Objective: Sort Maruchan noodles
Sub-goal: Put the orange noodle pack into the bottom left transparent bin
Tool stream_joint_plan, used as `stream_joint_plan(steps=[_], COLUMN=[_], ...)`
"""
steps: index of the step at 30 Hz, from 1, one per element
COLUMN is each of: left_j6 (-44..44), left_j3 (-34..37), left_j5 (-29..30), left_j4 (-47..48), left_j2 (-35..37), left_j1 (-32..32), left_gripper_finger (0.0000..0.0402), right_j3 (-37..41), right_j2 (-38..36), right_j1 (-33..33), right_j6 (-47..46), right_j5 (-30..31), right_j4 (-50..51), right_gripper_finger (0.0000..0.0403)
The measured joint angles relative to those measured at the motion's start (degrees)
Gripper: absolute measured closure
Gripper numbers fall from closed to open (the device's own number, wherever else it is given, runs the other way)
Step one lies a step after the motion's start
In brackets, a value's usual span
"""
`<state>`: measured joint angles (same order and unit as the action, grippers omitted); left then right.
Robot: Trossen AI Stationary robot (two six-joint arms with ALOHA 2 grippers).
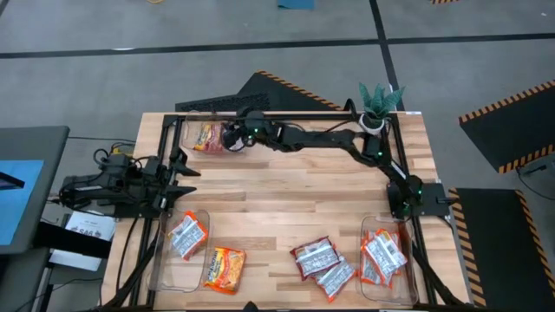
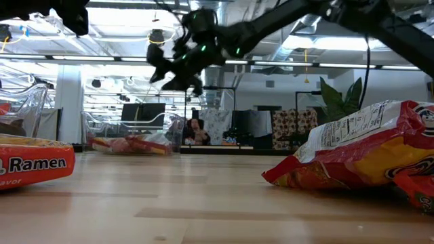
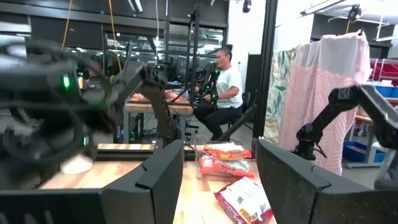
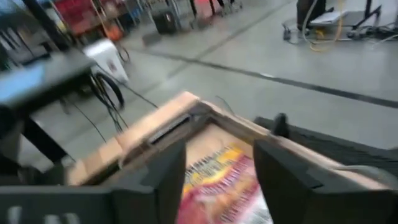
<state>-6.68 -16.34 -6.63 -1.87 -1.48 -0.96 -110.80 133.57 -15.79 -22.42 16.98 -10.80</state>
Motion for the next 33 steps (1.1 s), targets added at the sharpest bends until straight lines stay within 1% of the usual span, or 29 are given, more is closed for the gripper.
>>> stream_joint_plan(steps=[2,4,7,9,12,15,18,20,23,26,28,29,31,33], left_j6=[0.0,0.0,0.0,0.0,-0.1,-1.5,-2.4,-3.0,-2.7,-1.4,-0.8,-0.4,0.2,1.0], left_j3=[0.0,0.0,0.0,0.0,0.0,0.0,0.0,0.0,0.0,0.0,0.0,0.0,0.0,0.0], left_j5=[0.0,0.0,0.5,1.3,1.5,1.5,0.7,0.4,0.4,0.9,1.4,1.4,1.4,1.4], left_j4=[0.1,0.5,1.3,1.6,1.7,1.7,1.7,1.4,1.3,-1.1,-3.8,-5.9,-9.7,-13.4], left_j2=[0.0,0.0,0.0,0.0,0.0,-0.1,-1.0,-2.3,-5.7,-11.3,-16.1,-18.5,-23.9,-29.1], left_j1=[0.0,0.0,0.0,0.0,0.0,0.0,0.0,0.0,0.0,0.0,0.0,0.0,0.0,0.0], left_gripper_finger=[0.0213,0.0213,0.0213,0.0213,0.0213,0.0213,0.0213,0.0213,0.0213,0.0213,0.0213,0.0213,0.0213,0.0213], right_j3=[0.0,0.0,0.0,0.0,1.2,5.2,12.2,17.7,27.0,36.2,41.6,44.3,49.4,54.4], right_j2=[-3.2,-6.6,-11.8,-15.1,-19.6,-23.3,-27.1,-30.0,-34.5,-38.8,-41.5,-42.9,-45.1,-47.0], right_j1=[-0.1,0.1,2.0,4.1,8.1,12.9,17.7,20.5,23.2,24.2,24.4,24.4,24.4,24.8], right_j6=[2.8,6.8,11.4,12.7,12.6,10.2,6.3,2.6,-4.6,-11.9,-14.8,-15.3,-14.7,-12.5], right_j5=[-0.4,-0.5,-0.4,-0.3,2.4,8.3,15.7,18.9,19.0,19.0,18.8,18.2,16.6,15.3], right_j4=[7.1,16.0,31.0,40.8,51.7,58.8,61.3,61.8,62.5,60.9,57.5,54.1,45.9,35.8], right_gripper_finger=[0.017,0.0154,0.0149,0.0149,0.0149,0.0148,0.0148,0.0148,0.0148,0.0148,0.0148,0.0148,0.0148,0.0148])
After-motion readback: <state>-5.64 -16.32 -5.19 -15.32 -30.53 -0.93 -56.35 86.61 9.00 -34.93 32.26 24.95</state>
